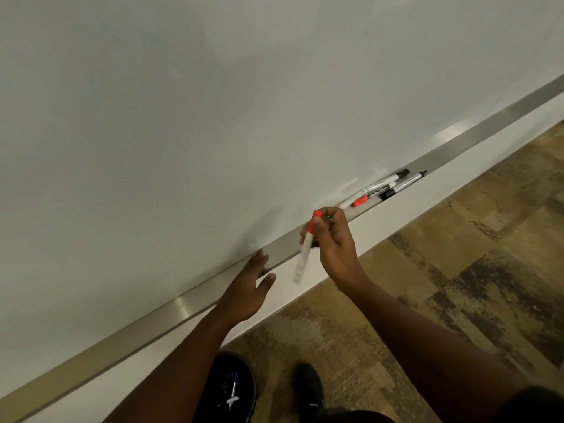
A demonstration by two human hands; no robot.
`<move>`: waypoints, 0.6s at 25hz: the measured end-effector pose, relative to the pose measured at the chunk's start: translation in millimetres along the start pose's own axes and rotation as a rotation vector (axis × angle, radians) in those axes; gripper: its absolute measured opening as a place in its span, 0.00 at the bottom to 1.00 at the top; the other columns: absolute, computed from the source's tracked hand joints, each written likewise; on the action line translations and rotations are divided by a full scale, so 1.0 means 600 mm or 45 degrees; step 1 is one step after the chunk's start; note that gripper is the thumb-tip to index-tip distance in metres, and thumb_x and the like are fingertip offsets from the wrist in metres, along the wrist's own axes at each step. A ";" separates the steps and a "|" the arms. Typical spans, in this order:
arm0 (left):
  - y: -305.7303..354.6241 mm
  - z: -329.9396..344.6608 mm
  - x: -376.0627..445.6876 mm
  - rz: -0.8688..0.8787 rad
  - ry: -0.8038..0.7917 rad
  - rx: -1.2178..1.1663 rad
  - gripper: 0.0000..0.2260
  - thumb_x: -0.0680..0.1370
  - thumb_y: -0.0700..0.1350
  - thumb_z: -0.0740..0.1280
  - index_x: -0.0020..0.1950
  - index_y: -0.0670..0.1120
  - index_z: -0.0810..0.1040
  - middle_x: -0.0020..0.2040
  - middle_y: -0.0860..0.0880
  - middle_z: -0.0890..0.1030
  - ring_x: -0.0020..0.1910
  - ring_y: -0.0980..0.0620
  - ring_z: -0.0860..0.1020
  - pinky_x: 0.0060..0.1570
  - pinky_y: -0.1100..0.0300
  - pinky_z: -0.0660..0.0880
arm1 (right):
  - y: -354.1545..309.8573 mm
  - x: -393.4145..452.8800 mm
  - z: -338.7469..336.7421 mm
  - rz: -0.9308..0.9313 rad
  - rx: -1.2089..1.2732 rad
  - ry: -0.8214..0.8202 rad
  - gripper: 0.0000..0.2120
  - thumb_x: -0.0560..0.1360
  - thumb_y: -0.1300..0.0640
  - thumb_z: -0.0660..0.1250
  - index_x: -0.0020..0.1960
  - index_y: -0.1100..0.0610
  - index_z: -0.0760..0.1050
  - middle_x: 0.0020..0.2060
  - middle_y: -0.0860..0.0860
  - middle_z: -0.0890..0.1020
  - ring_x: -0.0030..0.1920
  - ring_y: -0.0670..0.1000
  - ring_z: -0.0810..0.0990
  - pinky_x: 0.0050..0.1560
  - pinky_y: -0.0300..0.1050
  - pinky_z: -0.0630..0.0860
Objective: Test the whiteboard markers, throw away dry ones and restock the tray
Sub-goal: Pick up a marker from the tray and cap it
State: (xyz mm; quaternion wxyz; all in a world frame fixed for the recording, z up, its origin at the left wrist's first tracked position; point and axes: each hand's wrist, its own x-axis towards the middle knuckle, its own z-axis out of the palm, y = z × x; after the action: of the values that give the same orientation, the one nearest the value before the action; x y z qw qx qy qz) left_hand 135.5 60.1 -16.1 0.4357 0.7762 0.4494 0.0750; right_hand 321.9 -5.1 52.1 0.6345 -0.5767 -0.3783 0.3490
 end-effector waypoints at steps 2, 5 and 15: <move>0.033 -0.019 -0.036 -0.055 0.115 -0.207 0.21 0.82 0.52 0.59 0.75 0.51 0.65 0.71 0.60 0.65 0.67 0.64 0.64 0.65 0.66 0.61 | -0.011 -0.029 0.036 0.146 0.083 -0.159 0.08 0.83 0.54 0.56 0.56 0.57 0.68 0.37 0.56 0.79 0.32 0.55 0.77 0.32 0.46 0.75; 0.057 -0.041 -0.092 -0.098 0.271 -0.714 0.16 0.82 0.51 0.57 0.68 0.51 0.75 0.65 0.54 0.78 0.64 0.59 0.75 0.64 0.59 0.70 | -0.019 -0.075 0.094 0.368 0.017 -0.393 0.13 0.82 0.48 0.56 0.55 0.55 0.73 0.35 0.56 0.79 0.28 0.51 0.73 0.25 0.41 0.68; 0.003 -0.137 -0.245 -0.228 0.389 -1.622 0.16 0.82 0.48 0.59 0.55 0.35 0.76 0.45 0.40 0.83 0.33 0.47 0.73 0.30 0.57 0.71 | -0.059 -0.169 0.254 0.822 0.070 -0.881 0.18 0.82 0.51 0.58 0.46 0.62 0.78 0.33 0.55 0.78 0.30 0.48 0.72 0.29 0.40 0.70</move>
State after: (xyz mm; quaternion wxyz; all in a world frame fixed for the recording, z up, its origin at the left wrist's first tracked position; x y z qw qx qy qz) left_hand 8.7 -2.2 75.7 0.7456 0.3069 0.4367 0.3990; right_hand 140.1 -26.5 86.8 0.3453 -0.4976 -0.3595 0.7099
